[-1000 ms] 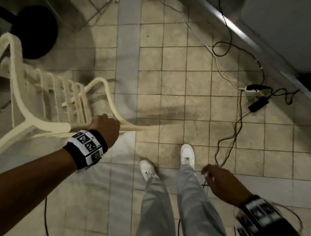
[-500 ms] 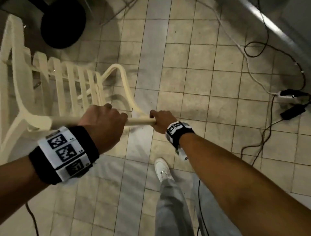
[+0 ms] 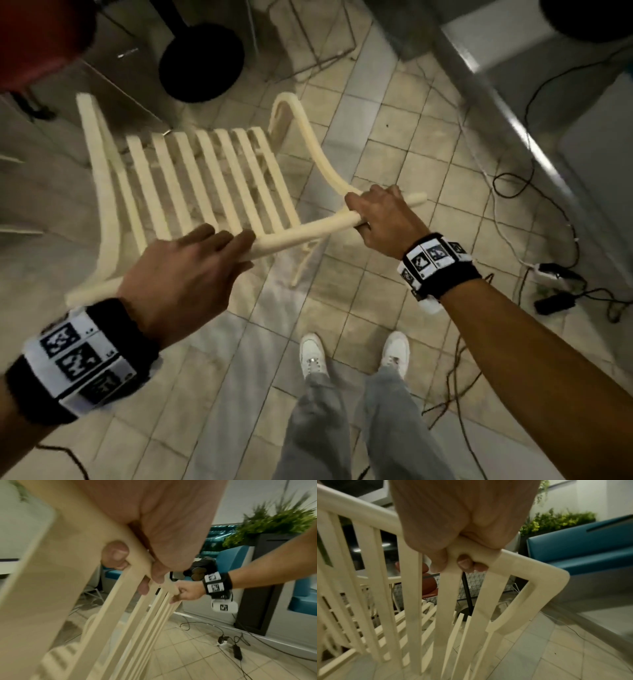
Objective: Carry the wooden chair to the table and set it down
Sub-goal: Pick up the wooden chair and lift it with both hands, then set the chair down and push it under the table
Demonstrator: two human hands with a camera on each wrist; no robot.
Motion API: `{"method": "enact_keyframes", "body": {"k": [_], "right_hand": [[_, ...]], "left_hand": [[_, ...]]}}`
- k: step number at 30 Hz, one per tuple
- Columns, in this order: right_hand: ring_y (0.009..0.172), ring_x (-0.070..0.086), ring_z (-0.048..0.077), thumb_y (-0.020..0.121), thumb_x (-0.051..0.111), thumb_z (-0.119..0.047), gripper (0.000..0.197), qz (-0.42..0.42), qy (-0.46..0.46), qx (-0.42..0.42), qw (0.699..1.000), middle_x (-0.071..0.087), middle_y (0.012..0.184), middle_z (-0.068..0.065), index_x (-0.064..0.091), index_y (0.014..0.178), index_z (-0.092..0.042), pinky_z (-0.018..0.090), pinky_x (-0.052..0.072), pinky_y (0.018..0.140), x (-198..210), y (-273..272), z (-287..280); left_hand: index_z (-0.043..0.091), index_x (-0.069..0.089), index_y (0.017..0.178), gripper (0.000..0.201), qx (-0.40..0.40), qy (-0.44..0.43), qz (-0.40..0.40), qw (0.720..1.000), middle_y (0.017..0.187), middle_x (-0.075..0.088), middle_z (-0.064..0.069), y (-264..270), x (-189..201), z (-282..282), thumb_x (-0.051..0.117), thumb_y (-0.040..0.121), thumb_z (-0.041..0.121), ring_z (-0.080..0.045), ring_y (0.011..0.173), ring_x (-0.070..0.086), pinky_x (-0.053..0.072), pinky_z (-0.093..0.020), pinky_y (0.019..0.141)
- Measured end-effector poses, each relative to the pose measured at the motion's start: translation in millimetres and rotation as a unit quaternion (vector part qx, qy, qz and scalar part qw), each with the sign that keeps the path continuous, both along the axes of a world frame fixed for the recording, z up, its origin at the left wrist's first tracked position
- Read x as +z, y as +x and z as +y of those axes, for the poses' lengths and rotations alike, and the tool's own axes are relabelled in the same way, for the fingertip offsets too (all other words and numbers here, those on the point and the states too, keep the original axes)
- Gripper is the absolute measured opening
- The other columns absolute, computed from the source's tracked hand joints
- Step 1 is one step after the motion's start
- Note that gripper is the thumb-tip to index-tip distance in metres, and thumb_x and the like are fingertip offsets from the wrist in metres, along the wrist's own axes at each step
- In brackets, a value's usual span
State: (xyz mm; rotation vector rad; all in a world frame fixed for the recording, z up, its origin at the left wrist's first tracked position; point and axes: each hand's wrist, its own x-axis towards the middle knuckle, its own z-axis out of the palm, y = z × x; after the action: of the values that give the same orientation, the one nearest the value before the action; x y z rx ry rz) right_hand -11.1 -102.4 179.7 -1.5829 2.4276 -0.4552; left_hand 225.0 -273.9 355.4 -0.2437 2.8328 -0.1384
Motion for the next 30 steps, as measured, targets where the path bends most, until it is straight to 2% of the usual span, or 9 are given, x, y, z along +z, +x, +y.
{"method": "enact_keyframes", "body": {"k": [3,7,10,16,19,24,27,30], "right_hand": [[0.081,0.056,0.034,0.08,0.058,-0.018,0.022,0.046,0.022,0.011,0.999,0.064,0.079,0.01,0.052,0.101,-0.018,0.044,0.034,0.074,28.0,11.0,-13.3],[0.077,0.056,0.035,0.077,0.058,-0.016,0.023,0.071,0.04,0.017,0.997,0.063,0.074,0.009,0.046,0.097,-0.02,0.044,0.033,0.072,47.5,26.7,-35.7],[0.077,0.057,0.036,0.077,0.06,-0.015,0.027,0.08,0.054,0.027,0.995,0.064,0.073,0.01,0.046,0.099,-0.018,0.046,0.037,0.075,48.6,44.7,-44.9],[0.071,0.054,0.033,0.077,0.062,-0.016,0.025,0.117,0.085,0.031,0.989,0.062,0.068,0.01,0.05,0.099,-0.015,0.046,0.037,0.075,54.4,81.7,-60.5],[0.074,0.056,0.033,0.074,0.067,-0.012,0.033,0.139,0.092,0.03,0.986,0.063,0.069,0.012,0.054,0.105,-0.014,0.046,0.036,0.076,58.8,90.6,-75.4],[0.076,0.056,0.033,0.068,0.07,-0.008,0.04,0.154,0.106,0.054,0.981,0.066,0.071,0.014,0.058,0.106,-0.013,0.047,0.037,0.082,58.1,110.7,-102.4],[0.077,0.057,0.033,0.067,0.07,-0.006,0.042,0.156,0.109,0.044,0.981,0.066,0.07,0.013,0.059,0.108,-0.012,0.048,0.038,0.083,56.5,117.8,-104.5],[0.077,0.056,0.034,0.067,0.07,-0.003,0.045,0.138,0.116,0.02,0.983,0.065,0.07,0.015,0.058,0.11,-0.009,0.049,0.038,0.084,56.8,120.9,-102.7]], "left_hand": [[0.023,0.051,0.132,0.044,0.04,0.027,0.025,0.999,0.087,0.067,0.006,29.4,-4.3,-7.3,0.033,0.098,0.044,-0.02,0.08,0.06,0.045,-0.035,0.045],[0.022,0.052,0.134,0.044,0.058,0.026,0.059,0.996,0.09,0.071,0.004,54.2,-12.2,-25.8,0.04,0.097,0.042,-0.023,0.083,0.063,0.05,-0.037,0.047],[0.021,0.054,0.134,0.045,0.054,0.024,0.067,0.996,0.089,0.071,0.003,75.0,-20.4,-39.8,0.041,0.097,0.042,-0.023,0.082,0.064,0.051,-0.037,0.047],[0.022,0.056,0.134,0.044,0.067,0.042,0.09,0.993,0.091,0.071,0.004,120.7,-48.1,-65.3,0.038,0.1,0.043,-0.023,0.08,0.062,0.048,-0.035,0.047],[0.022,0.057,0.133,0.042,0.096,0.066,0.114,0.987,0.091,0.071,0.004,132.0,-68.8,-72.9,0.045,0.098,0.041,-0.023,0.08,0.06,0.044,-0.033,0.046],[0.023,0.057,0.133,0.041,0.174,0.129,0.139,0.966,0.095,0.073,0.002,163.3,-100.4,-74.5,0.051,0.096,0.039,-0.022,0.084,0.056,0.049,-0.035,0.05],[0.027,0.056,0.134,0.042,0.195,0.132,0.141,0.961,0.097,0.072,0.005,170.5,-103.9,-74.8,0.049,0.096,0.042,-0.019,0.084,0.053,0.052,-0.038,0.051],[0.031,0.056,0.132,0.041,0.223,0.143,0.127,0.956,0.105,0.07,0.008,170.6,-104.6,-72.8,0.049,0.094,0.046,-0.018,0.089,0.052,0.053,-0.04,0.059]]}}
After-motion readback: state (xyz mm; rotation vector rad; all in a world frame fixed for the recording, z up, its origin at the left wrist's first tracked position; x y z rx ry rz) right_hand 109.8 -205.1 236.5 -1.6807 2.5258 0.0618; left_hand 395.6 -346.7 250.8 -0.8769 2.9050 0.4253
